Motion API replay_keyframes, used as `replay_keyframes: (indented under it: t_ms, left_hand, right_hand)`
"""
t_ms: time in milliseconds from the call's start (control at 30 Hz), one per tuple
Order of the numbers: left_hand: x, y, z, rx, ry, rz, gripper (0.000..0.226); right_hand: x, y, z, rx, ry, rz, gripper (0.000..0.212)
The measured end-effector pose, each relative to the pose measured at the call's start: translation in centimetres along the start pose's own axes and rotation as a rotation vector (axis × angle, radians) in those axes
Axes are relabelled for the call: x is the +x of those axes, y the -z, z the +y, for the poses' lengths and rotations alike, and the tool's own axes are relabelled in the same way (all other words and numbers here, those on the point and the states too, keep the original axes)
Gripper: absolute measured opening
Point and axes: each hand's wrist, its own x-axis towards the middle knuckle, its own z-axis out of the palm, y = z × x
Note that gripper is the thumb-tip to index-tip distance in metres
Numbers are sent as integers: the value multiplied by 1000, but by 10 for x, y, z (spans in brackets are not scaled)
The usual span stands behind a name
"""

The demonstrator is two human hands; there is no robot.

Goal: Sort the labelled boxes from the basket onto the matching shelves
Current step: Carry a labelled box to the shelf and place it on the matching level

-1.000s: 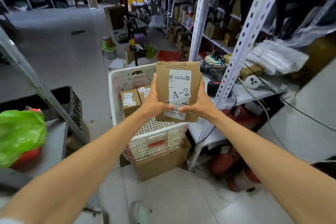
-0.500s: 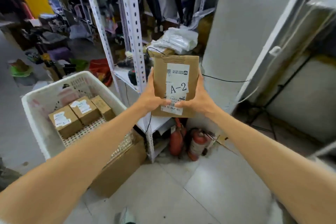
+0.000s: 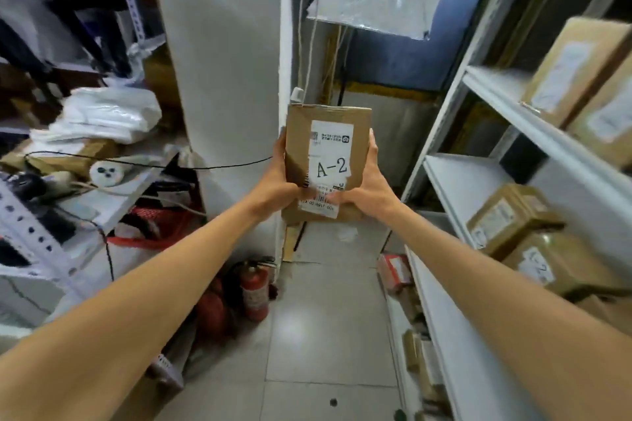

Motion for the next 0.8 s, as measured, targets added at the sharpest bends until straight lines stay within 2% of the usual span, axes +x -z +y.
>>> replay_keyframes:
  t_ms: [133, 367, 600, 800]
  left_hand:
    - [25, -27, 13, -16, -36, -149, 130]
    - [58, -58, 31, -32, -92, -300, 133]
    - [72, -80, 22, -90, -38, -446, 136]
    - [95, -100, 7, -92, -86, -555, 132]
  right_hand:
    - [-16, 36, -1, -62, -75, 154, 143]
    - [-32, 69, -13, -166, -140, 353, 130]
    - [-50, 75, -1, -107, -260, 448, 128]
    - [-46, 80, 25, -88, -311, 515, 124]
